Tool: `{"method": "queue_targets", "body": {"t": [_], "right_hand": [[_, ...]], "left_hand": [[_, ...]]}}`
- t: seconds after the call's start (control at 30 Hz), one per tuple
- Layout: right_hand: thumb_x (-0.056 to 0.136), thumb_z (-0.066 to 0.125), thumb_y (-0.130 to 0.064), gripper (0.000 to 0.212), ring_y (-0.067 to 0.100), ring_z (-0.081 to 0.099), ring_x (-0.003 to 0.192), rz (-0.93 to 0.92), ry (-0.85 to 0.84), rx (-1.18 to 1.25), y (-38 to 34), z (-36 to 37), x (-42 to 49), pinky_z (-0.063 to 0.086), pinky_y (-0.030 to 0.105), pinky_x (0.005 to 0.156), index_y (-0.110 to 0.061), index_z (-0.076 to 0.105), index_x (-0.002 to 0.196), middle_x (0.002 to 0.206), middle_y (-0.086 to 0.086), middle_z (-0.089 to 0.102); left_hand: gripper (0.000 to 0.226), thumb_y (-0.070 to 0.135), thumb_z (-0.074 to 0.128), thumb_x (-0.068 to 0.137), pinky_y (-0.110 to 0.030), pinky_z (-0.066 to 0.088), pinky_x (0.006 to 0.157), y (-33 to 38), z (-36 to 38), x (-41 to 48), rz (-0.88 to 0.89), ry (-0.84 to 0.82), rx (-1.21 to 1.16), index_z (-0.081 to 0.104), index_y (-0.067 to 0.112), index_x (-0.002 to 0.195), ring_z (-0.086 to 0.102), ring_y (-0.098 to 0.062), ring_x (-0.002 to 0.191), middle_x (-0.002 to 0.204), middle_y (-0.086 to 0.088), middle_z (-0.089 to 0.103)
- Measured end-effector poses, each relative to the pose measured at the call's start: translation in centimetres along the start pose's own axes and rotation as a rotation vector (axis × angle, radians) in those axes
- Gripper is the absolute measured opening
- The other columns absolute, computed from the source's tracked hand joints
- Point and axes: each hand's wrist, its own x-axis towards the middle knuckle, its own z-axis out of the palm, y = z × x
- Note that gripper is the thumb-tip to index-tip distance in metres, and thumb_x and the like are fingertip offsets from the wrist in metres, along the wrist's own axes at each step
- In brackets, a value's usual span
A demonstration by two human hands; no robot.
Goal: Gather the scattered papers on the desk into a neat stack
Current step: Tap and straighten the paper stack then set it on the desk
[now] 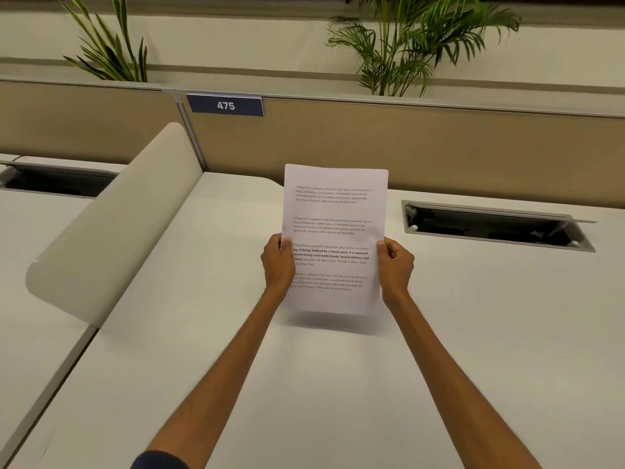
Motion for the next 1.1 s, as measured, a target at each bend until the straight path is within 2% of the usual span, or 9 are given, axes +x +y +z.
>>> {"method": "queue_targets", "body": {"t": [0.13, 0.27, 0.4, 0.53, 0.67, 0.8, 0.9, 1.0, 1.1], "right_hand": [[0.092, 0.056, -0.014, 0.024, 0.016, 0.049, 0.070, 0.088, 0.007, 0.025, -0.3, 1.4, 1.0, 0.044, 0.029, 0.066, 0.009, 0.064, 0.085, 0.070, 0.015, 0.058], [0.093, 0.057, -0.011, 0.019, 0.013, 0.052, 0.066, 0.162, -0.023, 0.009, -1.0, 2.9, 2.0, 0.046, 0.022, 0.067, -0.002, 0.067, 0.080, 0.074, 0.002, 0.062], [0.091, 0.056, -0.009, 0.020, 0.017, 0.054, 0.071, 0.253, -0.057, 0.019, -1.0, 5.4, 3.3, 0.046, 0.027, 0.068, 0.005, 0.069, 0.085, 0.075, 0.003, 0.062], [0.091, 0.057, -0.011, 0.016, 0.018, 0.057, 0.074, 0.321, -0.081, 0.001, -0.8, 8.8, 4.6, 0.049, 0.029, 0.071, -0.008, 0.069, 0.082, 0.081, 0.002, 0.066], [0.091, 0.055, -0.011, 0.019, 0.017, 0.051, 0.062, 0.350, -0.123, -0.067, -0.3, 12.8, 6.4, 0.043, 0.028, 0.059, -0.003, 0.070, 0.083, 0.070, 0.000, 0.061], [0.088, 0.055, -0.011, 0.020, 0.021, 0.048, 0.061, 0.353, -0.174, -0.129, 0.4, 16.8, 8.3, 0.041, 0.027, 0.056, -0.006, 0.065, 0.071, 0.070, 0.004, 0.060], [0.086, 0.056, -0.010, 0.020, 0.021, 0.052, 0.065, 0.367, -0.210, -0.168, 1.0, 19.5, 9.4, 0.046, 0.031, 0.061, 0.001, 0.069, 0.076, 0.073, 0.005, 0.062], [0.081, 0.053, -0.006, 0.029, 0.023, 0.043, 0.060, 0.358, -0.243, -0.245, 1.4, 21.8, 10.2, 0.040, 0.030, 0.057, -0.011, 0.051, 0.053, 0.057, 0.002, 0.049], [0.081, 0.055, -0.004, 0.040, 0.023, 0.041, 0.055, 0.337, -0.246, -0.339, 1.6, 23.3, 10.6, 0.037, 0.025, 0.056, -0.016, 0.038, 0.047, 0.049, -0.001, 0.041]], "left_hand": [[0.037, 0.012, 0.047, 0.101, -0.020, 0.033, 0.052, -0.1, -0.5, 1.9, -0.107, -0.028, -0.019, 0.036, 0.015, 0.065, 0.041, -0.011, 0.055, 0.064, 0.002, 0.047], [0.025, 0.010, 0.051, 0.094, -0.028, 0.029, 0.054, -0.5, -1.4, 4.2, -0.181, -0.079, -0.008, 0.042, 0.009, 0.071, 0.040, -0.020, 0.066, 0.072, -0.010, 0.045], [0.020, 0.008, 0.053, 0.091, -0.027, 0.030, 0.055, -1.0, -2.4, 7.2, -0.217, -0.100, 0.019, 0.046, 0.009, 0.072, 0.042, -0.020, 0.068, 0.073, -0.010, 0.047], [0.020, 0.008, 0.054, 0.092, -0.030, 0.035, 0.059, -1.8, -3.1, 10.9, -0.226, -0.086, 0.067, 0.051, 0.009, 0.072, 0.048, -0.021, 0.068, 0.074, -0.011, 0.053], [0.026, 0.008, 0.053, 0.094, -0.028, 0.040, 0.058, -3.1, -3.5, 14.6, -0.230, -0.040, 0.121, 0.051, 0.006, 0.068, 0.053, -0.024, 0.063, 0.071, -0.012, 0.059], [0.032, 0.007, 0.053, 0.096, -0.024, 0.038, 0.055, -5.0, -3.9, 18.0, -0.255, 0.018, 0.159, 0.049, 0.007, 0.064, 0.047, -0.014, 0.052, 0.060, -0.001, 0.053], [0.029, 0.005, 0.053, 0.092, -0.027, 0.036, 0.056, -6.4, -4.2, 20.3, -0.246, 0.063, 0.195, 0.050, 0.005, 0.064, 0.042, -0.015, 0.051, 0.057, -0.001, 0.048], [0.038, 0.003, 0.054, 0.090, -0.026, 0.031, 0.053, -7.8, -4.5, 22.1, -0.228, 0.092, 0.248, 0.043, 0.009, 0.055, 0.039, -0.017, 0.050, 0.053, -0.001, 0.043], [0.026, 0.005, 0.056, 0.090, -0.030, 0.038, 0.059, -9.3, -4.7, 23.5, -0.214, 0.111, 0.290, 0.057, -0.004, 0.065, 0.047, -0.026, 0.060, 0.062, -0.010, 0.053]]}}
